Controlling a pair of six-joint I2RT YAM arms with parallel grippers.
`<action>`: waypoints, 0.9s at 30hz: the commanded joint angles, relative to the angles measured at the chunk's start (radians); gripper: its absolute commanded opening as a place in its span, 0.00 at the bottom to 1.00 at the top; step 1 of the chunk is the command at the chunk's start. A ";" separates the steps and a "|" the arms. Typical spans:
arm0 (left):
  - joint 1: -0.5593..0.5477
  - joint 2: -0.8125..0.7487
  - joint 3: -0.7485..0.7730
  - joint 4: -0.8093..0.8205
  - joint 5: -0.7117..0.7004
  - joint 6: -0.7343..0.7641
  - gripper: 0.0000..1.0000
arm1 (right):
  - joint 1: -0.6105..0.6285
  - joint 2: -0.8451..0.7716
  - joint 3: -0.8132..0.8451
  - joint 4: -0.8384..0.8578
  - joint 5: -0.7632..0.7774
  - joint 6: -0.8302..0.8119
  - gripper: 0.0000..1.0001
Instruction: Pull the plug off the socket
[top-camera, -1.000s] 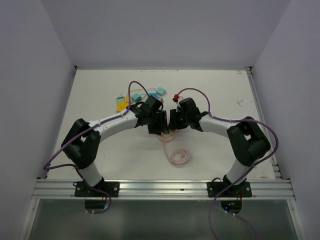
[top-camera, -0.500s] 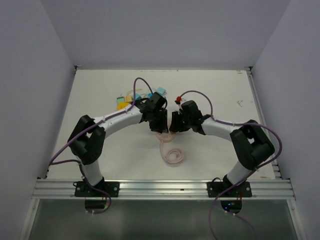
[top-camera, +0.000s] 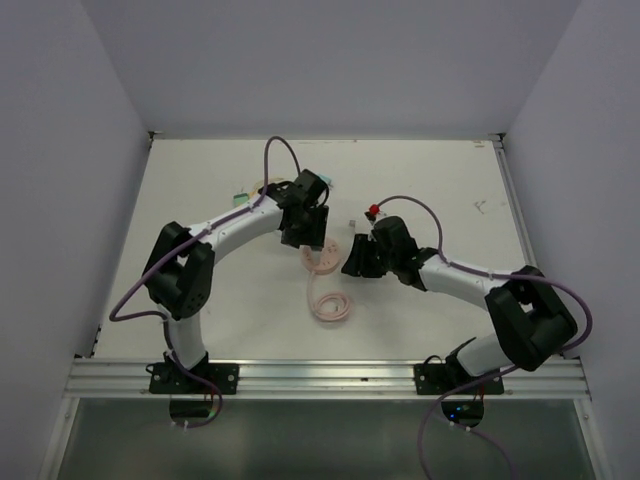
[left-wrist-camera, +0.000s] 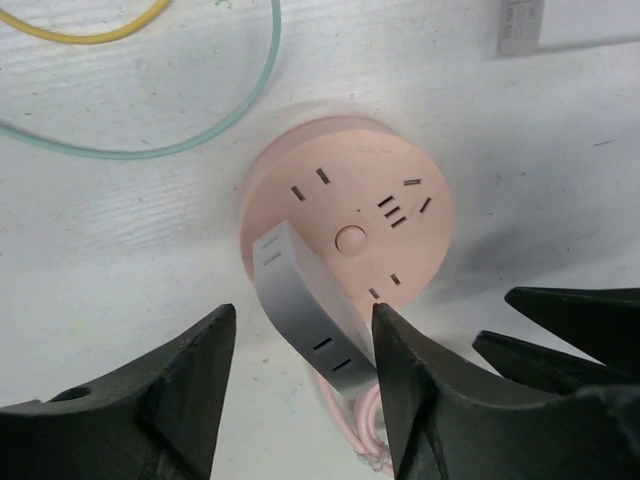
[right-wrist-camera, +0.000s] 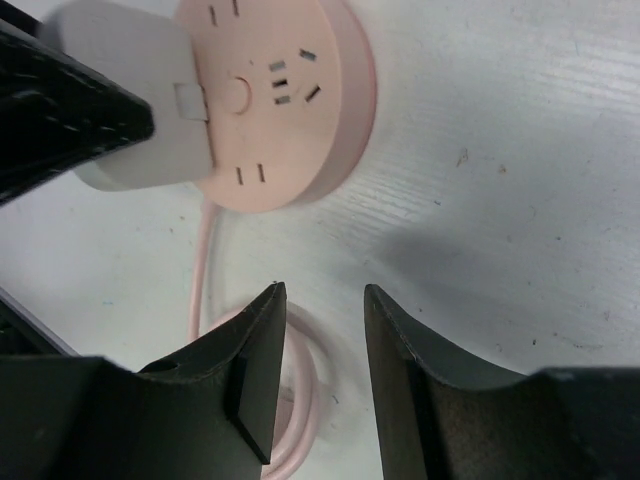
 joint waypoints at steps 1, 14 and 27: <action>0.009 -0.059 0.014 -0.018 -0.037 0.016 0.63 | 0.003 -0.083 -0.010 0.092 0.054 0.066 0.41; 0.007 -0.082 -0.102 0.111 -0.048 -0.164 0.62 | 0.002 -0.056 0.015 0.160 0.137 0.054 0.43; -0.001 -0.024 -0.049 0.106 0.012 -0.101 0.26 | 0.003 0.002 0.040 0.207 0.140 0.062 0.43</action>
